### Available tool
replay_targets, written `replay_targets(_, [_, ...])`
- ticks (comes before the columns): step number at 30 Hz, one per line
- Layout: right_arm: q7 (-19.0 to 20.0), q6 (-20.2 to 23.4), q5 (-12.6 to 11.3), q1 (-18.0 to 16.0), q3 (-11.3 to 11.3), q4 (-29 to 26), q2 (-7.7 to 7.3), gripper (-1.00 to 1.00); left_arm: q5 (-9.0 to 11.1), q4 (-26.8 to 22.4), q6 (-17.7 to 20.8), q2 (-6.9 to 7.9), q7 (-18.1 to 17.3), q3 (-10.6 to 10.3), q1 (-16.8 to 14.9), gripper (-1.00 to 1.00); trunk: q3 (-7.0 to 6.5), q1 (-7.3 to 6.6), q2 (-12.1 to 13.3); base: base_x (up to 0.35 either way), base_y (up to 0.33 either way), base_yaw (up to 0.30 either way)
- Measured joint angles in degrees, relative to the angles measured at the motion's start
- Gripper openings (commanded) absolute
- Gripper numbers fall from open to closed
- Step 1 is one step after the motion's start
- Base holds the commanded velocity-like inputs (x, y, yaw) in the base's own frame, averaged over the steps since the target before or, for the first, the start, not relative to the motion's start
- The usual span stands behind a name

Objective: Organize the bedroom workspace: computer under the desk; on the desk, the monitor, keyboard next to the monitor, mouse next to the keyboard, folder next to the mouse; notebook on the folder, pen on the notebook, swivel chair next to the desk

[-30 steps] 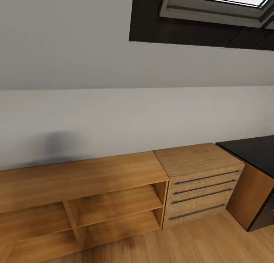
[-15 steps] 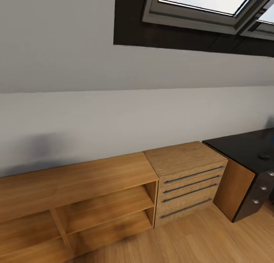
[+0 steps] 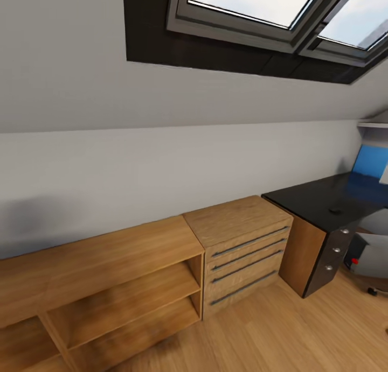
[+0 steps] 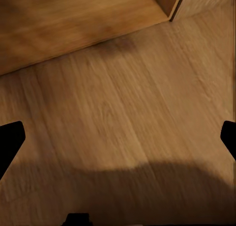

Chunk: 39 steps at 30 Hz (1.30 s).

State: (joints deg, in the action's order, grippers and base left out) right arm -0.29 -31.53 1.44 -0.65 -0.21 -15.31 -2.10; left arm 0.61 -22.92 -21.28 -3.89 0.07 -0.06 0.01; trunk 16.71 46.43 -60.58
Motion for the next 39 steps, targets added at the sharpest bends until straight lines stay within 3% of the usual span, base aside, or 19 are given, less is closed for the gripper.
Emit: replay_targets(39, [0.1,-0.8,-0.2,0.0,-0.3,0.0,-0.48,1.0,0.3,0.2,0.0,0.04,0.1,0.2,0.0,1.0,0.0,0.0,0.0,0.0,0.0,-0.299])
